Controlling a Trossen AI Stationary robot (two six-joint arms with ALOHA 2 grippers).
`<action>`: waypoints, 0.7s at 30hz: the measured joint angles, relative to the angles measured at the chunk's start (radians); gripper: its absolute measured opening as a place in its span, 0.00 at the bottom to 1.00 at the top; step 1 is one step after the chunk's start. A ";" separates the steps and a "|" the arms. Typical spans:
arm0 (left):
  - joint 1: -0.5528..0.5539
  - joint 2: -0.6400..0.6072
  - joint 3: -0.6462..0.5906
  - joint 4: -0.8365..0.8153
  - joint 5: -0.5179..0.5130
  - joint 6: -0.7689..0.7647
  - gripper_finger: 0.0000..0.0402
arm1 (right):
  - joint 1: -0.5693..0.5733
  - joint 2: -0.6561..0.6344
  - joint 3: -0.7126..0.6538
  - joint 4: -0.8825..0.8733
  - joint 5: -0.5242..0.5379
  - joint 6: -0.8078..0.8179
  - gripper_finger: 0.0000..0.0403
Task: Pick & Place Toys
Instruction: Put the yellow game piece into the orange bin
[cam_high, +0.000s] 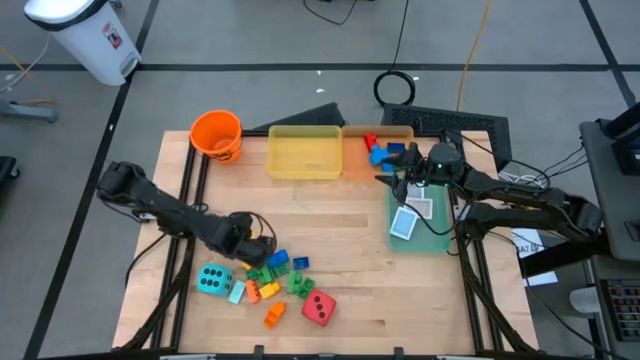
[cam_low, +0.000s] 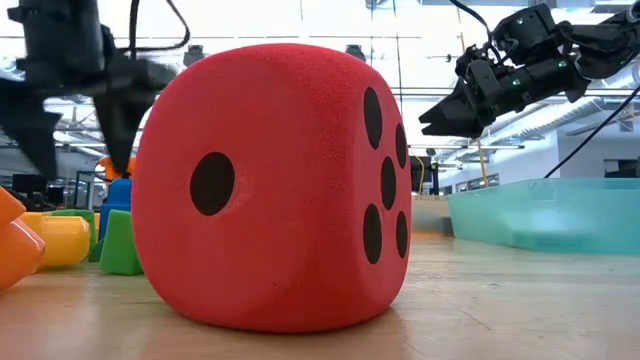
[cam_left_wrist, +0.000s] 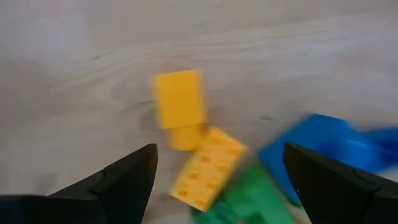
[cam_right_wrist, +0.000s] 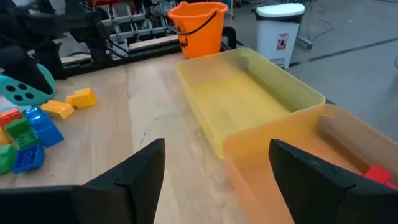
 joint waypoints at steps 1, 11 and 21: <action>-0.006 0.020 0.000 -0.019 0.007 -0.031 0.87 | 0.003 0.000 0.000 0.000 0.000 0.003 0.63; 0.040 0.182 0.000 0.006 0.024 0.029 0.87 | 0.040 0.000 0.000 0.041 -0.002 0.027 0.63; 0.105 0.225 0.000 0.088 0.078 0.044 0.85 | 0.107 0.000 0.000 0.083 -0.004 0.024 0.63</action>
